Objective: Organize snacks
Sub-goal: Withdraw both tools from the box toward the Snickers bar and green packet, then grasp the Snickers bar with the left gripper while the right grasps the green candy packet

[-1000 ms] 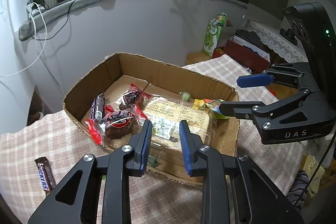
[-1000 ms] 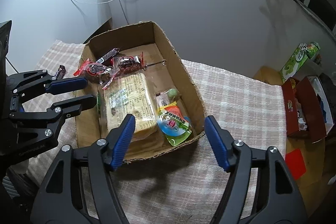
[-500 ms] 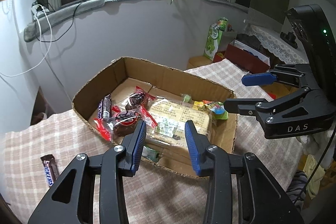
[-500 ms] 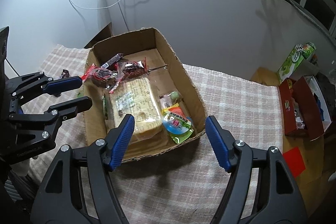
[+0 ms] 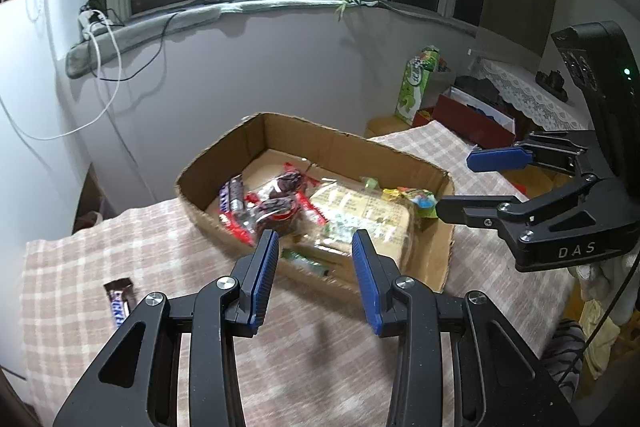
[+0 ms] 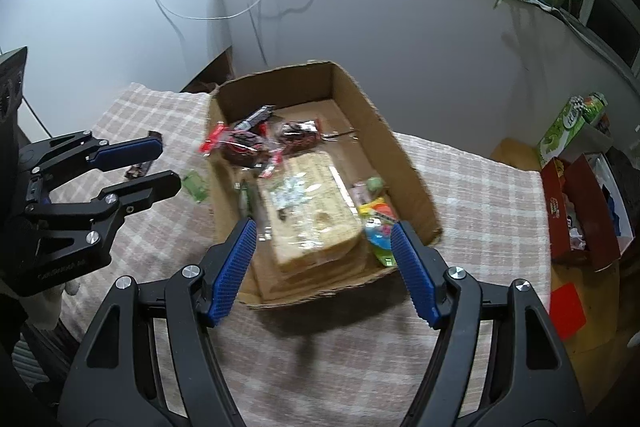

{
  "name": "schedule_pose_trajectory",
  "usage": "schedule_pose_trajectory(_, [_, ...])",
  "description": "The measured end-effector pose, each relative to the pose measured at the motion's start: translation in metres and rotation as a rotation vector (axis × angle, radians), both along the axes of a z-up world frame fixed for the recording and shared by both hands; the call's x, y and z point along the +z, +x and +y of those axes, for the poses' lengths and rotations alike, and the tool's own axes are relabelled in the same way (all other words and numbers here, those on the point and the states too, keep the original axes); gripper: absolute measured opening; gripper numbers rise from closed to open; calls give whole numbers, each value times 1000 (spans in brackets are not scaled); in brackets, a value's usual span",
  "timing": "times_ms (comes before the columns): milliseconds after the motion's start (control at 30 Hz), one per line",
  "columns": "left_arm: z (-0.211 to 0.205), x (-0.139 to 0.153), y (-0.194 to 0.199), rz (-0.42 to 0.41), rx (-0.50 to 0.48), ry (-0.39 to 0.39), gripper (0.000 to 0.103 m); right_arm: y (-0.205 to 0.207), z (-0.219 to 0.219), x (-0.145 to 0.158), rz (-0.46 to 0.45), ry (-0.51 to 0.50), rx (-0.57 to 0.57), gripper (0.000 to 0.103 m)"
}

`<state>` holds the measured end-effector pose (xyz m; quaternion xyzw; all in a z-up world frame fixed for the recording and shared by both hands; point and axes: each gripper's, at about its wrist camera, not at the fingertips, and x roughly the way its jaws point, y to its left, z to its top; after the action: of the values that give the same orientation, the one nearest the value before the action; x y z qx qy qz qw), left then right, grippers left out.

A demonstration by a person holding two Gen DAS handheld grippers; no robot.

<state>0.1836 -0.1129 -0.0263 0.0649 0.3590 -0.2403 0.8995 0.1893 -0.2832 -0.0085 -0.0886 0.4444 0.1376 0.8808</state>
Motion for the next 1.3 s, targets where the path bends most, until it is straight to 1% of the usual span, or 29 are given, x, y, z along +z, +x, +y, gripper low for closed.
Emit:
schedule_pose_trajectory(200, [29,-1,0,7,39,-17,37,-9,27,0,4,23,59,72])
schedule_pose_trajectory(467, [104,-9,10,47,166,-69,37,-15,75,-9,42,77,168,72])
schedule_pose_trajectory(600, [145,-17,14,79,238,-107,37,-12,103,-22,55,51,217,72])
schedule_pose_trajectory(667, [158,-21,15,94,259,-120,37,-7,116,-30,63,39,232,72])
schedule_pose_trajectory(700, [166,-24,16,103,272,-126,40,-5,122,-34,69,35,240,72])
schedule_pose_trajectory(733, [169,-26,16,107,279,-127,44,-2,127,-38,72,29,245,72])
schedule_pose_trajectory(833, [178,-36,19,127,283,-133,45,9,142,-50,81,0,259,72])
schedule_pose_trajectory(967, [178,-49,25,155,270,-136,45,25,159,-69,106,-47,268,71])
schedule_pose_trajectory(1033, [176,-56,30,169,258,-135,45,31,166,-75,122,-62,277,63])
schedule_pose_trajectory(1200, [173,-70,41,195,244,-128,45,45,181,-93,146,-128,293,62])
schedule_pose_trajectory(1267, [170,-72,44,195,237,-110,45,48,187,-95,131,-164,302,55])
schedule_pose_trajectory(1300, [170,-73,46,195,235,-106,45,51,190,-97,130,-182,306,54])
